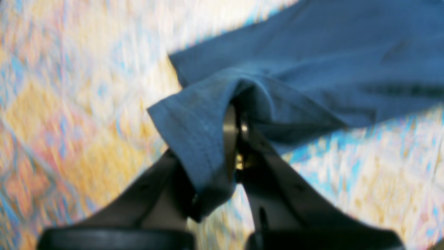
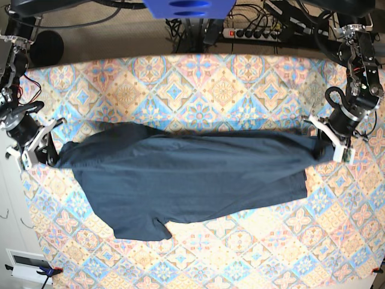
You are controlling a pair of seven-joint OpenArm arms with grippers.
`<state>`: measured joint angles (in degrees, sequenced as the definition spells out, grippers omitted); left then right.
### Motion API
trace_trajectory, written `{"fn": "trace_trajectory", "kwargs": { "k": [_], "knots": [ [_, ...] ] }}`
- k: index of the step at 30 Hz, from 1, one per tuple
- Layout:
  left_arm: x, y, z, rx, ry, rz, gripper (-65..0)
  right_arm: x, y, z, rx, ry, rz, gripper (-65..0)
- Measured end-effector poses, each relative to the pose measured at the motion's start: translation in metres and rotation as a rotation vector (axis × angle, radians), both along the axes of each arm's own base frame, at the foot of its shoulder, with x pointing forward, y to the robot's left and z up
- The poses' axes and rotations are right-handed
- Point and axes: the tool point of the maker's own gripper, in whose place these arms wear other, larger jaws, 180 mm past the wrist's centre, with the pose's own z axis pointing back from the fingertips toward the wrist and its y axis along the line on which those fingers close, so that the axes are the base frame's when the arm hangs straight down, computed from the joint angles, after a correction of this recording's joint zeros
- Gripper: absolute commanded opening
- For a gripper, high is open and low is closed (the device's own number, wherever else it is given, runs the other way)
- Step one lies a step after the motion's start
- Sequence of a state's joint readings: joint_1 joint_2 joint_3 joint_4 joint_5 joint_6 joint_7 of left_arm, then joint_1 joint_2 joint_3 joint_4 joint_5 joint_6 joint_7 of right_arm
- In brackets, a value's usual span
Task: Layout the t-shirt on the table in an organized manner, then fold the t-shirt properly
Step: 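Lower the shirt flat onto the table with both grippers, spreading it out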
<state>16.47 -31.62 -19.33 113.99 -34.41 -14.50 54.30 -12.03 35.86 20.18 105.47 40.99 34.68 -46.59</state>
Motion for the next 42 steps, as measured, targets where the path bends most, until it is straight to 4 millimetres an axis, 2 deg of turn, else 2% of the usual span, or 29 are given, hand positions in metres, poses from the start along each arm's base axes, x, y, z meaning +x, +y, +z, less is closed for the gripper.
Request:
{"fn": "trace_trajectory", "kwargs": {
  "k": [2, 7, 13, 19, 22, 26, 30, 35, 37, 39, 42],
  "knots": [
    [-0.012, 0.001, -0.013, 0.003, 0.048, 0.006, -65.0, -0.011, -0.004, -0.012, -0.004, 0.04, -0.01, -64.8],
    [-0.023, 0.0, -0.023, 0.0, 0.082, 0.0, -65.0, -0.035, -0.016, -0.03, -0.014, 0.109, -0.041, -64.8],
    [-0.026, 0.001, -0.025, 0.002, 0.09, 0.0, -65.0, -0.049, -0.023, -0.008, -0.065, 0.065, -0.054, -64.8],
    [-0.032, 0.01, -0.033, 0.086, 0.112, 0.008, -65.0, -0.065, -0.025, -0.027, -0.083, 0.156, -0.058, -64.8],
    [-0.046, 0.009, -0.048, 0.123, 0.169, -0.004, -65.0, -0.071, -0.029, -0.034, -0.107, 0.214, -0.068, -64.9],
    [-0.07, -0.003, -0.07, 0.107, 0.247, -0.045, -65.0, -0.079, -0.035, -0.044, -0.139, 0.281, -0.083, -64.9],
    [-0.099, -0.003, -0.087, 0.108, 0.331, -0.046, -65.0, -0.083, -0.037, -0.047, -0.145, 0.307, -0.086, -64.9],
    [-0.116, -0.001, -0.096, 0.11, 0.383, -0.05, -65.0, -0.083, -0.036, -0.047, -0.144, 0.308, -0.084, -64.8],
    [-0.129, 0.0, -0.107, 0.129, 0.473, -0.054, -65.0, -0.083, -0.036, -0.047, -0.144, 0.308, -0.084, -64.8],
    [-0.139, -0.007, -0.115, 0.154, 0.571, -0.108, -61.5, -0.083, -0.036, -0.047, -0.143, 0.306, -0.083, -64.8],
    [-0.132, -0.016, -0.116, 0.17, 0.591, -0.162, -48.9, -0.083, -0.037, -0.047, -0.146, 0.309, -0.085, -64.8]
  ]
}}
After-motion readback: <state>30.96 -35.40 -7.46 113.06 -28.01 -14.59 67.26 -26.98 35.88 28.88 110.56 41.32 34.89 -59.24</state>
